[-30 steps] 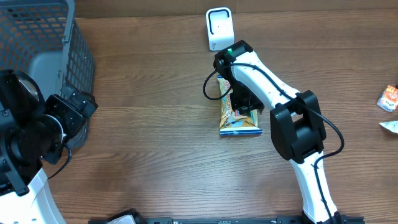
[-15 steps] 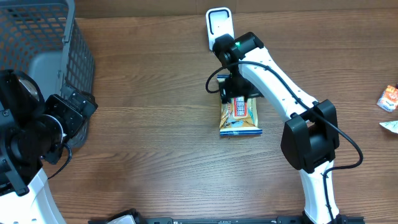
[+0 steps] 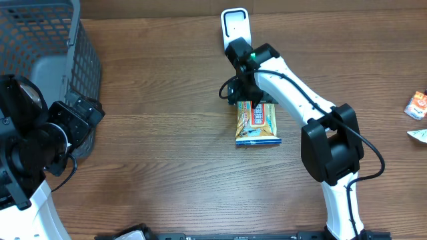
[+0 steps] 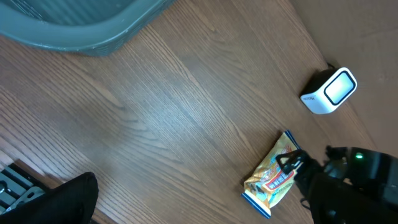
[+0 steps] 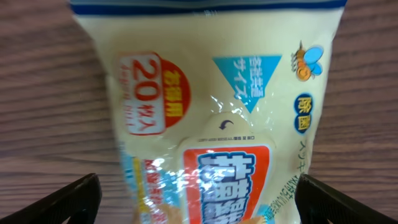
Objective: Scan the item barcode
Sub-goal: 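Drag the wipes bag rightward toward the scanner and regrip, then lift the wipes bag up in front of the scanner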
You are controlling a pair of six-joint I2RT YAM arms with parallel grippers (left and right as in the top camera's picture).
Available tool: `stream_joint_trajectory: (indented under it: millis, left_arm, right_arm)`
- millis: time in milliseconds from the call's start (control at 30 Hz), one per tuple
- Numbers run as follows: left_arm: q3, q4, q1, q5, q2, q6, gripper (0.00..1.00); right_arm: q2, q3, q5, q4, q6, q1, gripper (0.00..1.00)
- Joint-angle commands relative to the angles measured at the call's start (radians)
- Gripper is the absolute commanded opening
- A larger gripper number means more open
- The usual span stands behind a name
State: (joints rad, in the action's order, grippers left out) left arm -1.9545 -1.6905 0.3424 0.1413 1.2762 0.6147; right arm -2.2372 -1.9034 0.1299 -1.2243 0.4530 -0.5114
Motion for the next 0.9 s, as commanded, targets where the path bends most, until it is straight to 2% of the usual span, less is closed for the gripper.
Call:
stream_joint_trajectory:
  millis: [0, 67, 133, 267, 367, 433, 500, 733, 867]
  left_arm:
    - [-0.002, 0.001, 0.006, 0.001, -0.005, -0.009, 1.00]
    - [-0.002, 0.001, 0.006, 0.001, -0.005, -0.009, 1.00]
    - [-0.002, 0.001, 0.006, 0.001, -0.005, -0.009, 1.00]
    - [-0.002, 0.001, 0.006, 0.001, -0.005, -0.009, 1.00]
    - [-0.002, 0.001, 0.006, 0.001, -0.005, -0.009, 1.00]
    - [-0.002, 0.001, 0.006, 0.001, -0.005, -0.009, 1.00]
    - [-0.002, 0.001, 0.006, 0.001, -0.005, -0.009, 1.00]
    - [-0.002, 0.001, 0.006, 0.001, -0.005, -0.009, 1.00]
    - [-0.002, 0.001, 0.006, 0.001, -0.005, -0.009, 1.00]
  right_arm:
    - [0.002, 0.078, 0.016, 0.032, 0.023, -0.003, 1.00]
    - [0.002, 0.120, -0.001, 0.056, 0.023, -0.003, 0.97]
    - [0.002, 0.149, -0.019, 0.072, 0.023, -0.003, 0.88]
    - [0.002, 0.163, -0.020, 0.074, 0.050, -0.003, 0.59]
    - [0.002, 0.158, -0.019, 0.071, 0.050, -0.003, 0.41]
    - [0.003, 0.150, -0.019, 0.055, 0.049, -0.003, 0.25]
    - [0.004, 0.129, -0.019, 0.023, 0.049, -0.003, 0.06]
    - [0.004, -0.031, -0.059, -0.157, 0.027, -0.002, 0.04]
    - [0.005, -0.153, -0.287, -0.238, -0.095, 0.013, 0.04]
